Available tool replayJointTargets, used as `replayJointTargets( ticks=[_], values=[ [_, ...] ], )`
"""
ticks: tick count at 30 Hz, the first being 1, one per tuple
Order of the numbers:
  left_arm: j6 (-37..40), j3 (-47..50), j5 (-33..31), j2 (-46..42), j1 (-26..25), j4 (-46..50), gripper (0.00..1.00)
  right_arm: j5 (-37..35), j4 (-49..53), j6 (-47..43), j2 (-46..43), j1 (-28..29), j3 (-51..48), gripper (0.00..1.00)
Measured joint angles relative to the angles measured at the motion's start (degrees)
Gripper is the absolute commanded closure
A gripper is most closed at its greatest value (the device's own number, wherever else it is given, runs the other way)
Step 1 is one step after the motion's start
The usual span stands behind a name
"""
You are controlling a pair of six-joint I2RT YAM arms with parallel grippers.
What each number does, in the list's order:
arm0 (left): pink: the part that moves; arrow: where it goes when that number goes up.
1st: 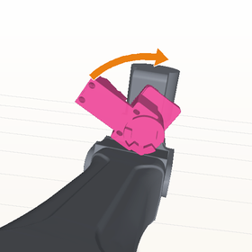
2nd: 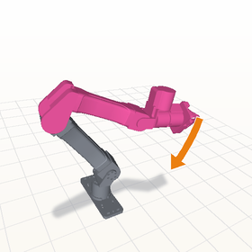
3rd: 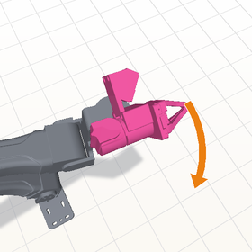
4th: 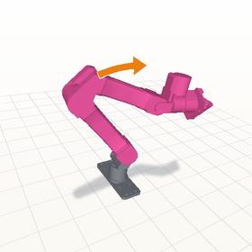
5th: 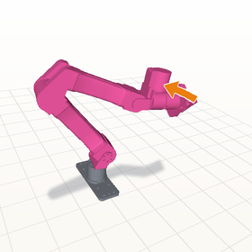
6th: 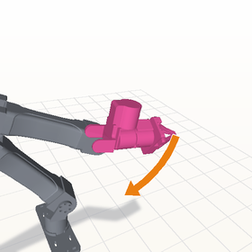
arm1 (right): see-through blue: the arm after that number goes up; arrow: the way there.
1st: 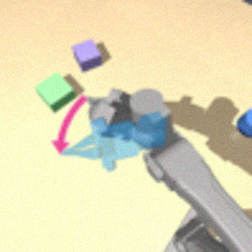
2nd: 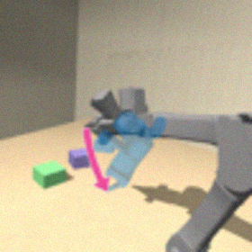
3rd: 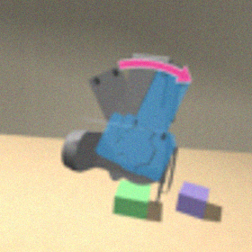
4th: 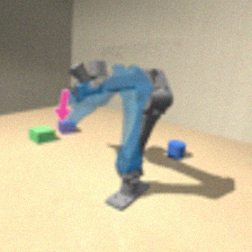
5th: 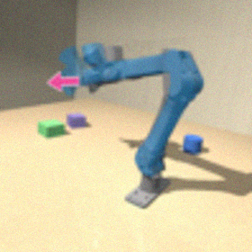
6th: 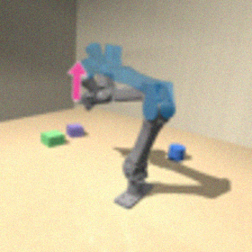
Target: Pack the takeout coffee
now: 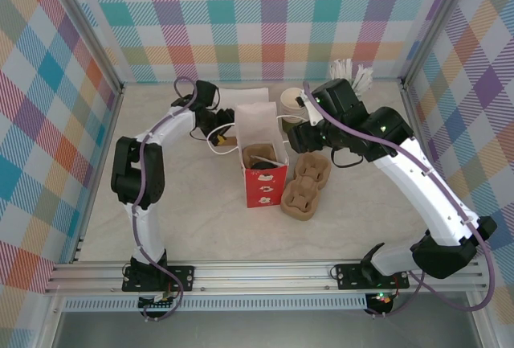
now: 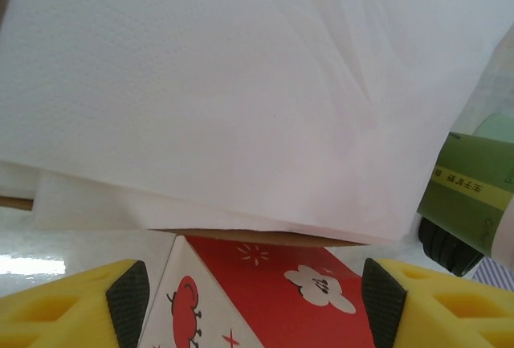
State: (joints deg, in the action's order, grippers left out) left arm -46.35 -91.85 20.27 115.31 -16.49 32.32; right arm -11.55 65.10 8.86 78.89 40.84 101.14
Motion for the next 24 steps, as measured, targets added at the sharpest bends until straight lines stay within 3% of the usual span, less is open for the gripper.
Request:
replayJointTargets(
  ticks=[24],
  values=[
    [-0.55,-5.27,-2.34,4.46,-0.37,-1.14,0.44,0.24,-1.27,0.66,0.02,-0.33,-0.98,0.39]
  ],
)
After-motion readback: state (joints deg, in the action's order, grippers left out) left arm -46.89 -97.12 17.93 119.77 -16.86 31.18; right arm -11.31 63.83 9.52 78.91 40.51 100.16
